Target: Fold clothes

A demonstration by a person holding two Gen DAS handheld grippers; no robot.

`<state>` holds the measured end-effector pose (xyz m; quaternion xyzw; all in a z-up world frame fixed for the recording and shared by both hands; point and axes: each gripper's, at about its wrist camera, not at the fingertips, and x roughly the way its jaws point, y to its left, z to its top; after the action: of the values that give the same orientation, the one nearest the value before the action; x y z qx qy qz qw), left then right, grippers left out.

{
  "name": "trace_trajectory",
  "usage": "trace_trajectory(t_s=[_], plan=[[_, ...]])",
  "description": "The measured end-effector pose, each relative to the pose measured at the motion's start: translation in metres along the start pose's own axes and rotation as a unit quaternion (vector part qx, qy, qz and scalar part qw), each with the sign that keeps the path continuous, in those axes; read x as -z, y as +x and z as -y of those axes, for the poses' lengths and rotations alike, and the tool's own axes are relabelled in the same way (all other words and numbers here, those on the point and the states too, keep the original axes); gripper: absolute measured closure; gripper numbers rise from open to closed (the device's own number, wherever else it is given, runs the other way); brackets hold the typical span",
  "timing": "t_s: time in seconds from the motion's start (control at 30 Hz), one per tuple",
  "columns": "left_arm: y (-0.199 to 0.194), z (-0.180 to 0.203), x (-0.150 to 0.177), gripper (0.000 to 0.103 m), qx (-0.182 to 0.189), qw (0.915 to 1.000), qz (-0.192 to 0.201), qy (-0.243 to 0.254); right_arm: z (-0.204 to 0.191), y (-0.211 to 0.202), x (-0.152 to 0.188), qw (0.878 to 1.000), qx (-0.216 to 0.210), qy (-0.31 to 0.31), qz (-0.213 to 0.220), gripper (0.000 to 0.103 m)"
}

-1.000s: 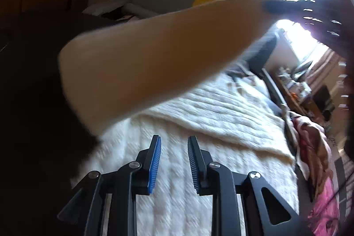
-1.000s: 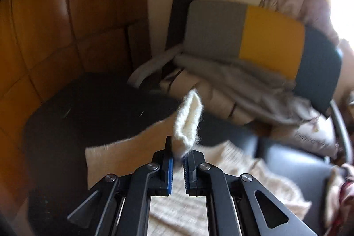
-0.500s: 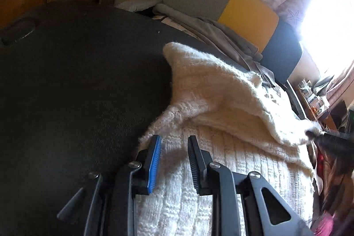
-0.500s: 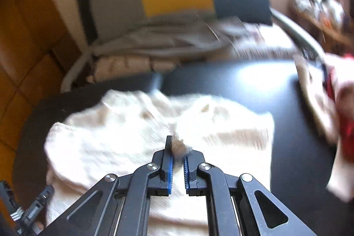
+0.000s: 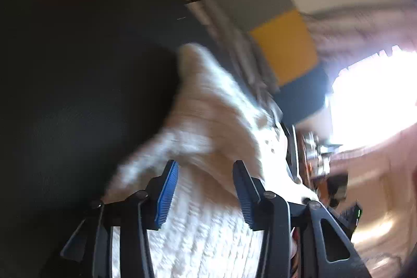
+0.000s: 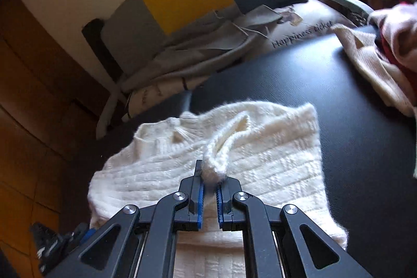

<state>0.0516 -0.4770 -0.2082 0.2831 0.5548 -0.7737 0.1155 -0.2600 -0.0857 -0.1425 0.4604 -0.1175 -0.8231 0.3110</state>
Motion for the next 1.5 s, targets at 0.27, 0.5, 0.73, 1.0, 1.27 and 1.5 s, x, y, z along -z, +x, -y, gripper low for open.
trace_trajectory(t_s=[0.27,0.5,0.73,1.0,1.27,1.5], plan=[[0.017,-0.014,-0.008,0.057,0.054,0.9917,0.028,-0.113,-0.005,0.010,0.010,1.000,0.009,-0.021,-0.009,0.094],[0.008,-0.031,-0.018,0.097,0.092,0.9824,0.061,-0.151,-0.014,-0.007,0.004,0.999,0.009,-0.050,0.018,0.094],[0.021,-0.052,-0.020,0.097,0.113,0.9802,0.018,-0.162,0.020,0.003,0.019,0.999,0.037,-0.018,-0.009,0.094],[0.014,-0.055,-0.014,0.097,0.027,0.9945,0.033,-0.096,0.035,0.015,0.037,0.999,0.022,0.008,-0.025,0.090],[-0.008,0.011,-0.010,0.090,-0.018,0.9945,0.070,0.076,0.050,0.017,0.039,0.997,-0.032,0.064,-0.022,0.069],[0.061,0.101,0.002,0.083,-0.078,0.9596,0.043,0.267,0.017,0.022,0.037,0.999,0.028,-0.036,-0.021,0.071]])
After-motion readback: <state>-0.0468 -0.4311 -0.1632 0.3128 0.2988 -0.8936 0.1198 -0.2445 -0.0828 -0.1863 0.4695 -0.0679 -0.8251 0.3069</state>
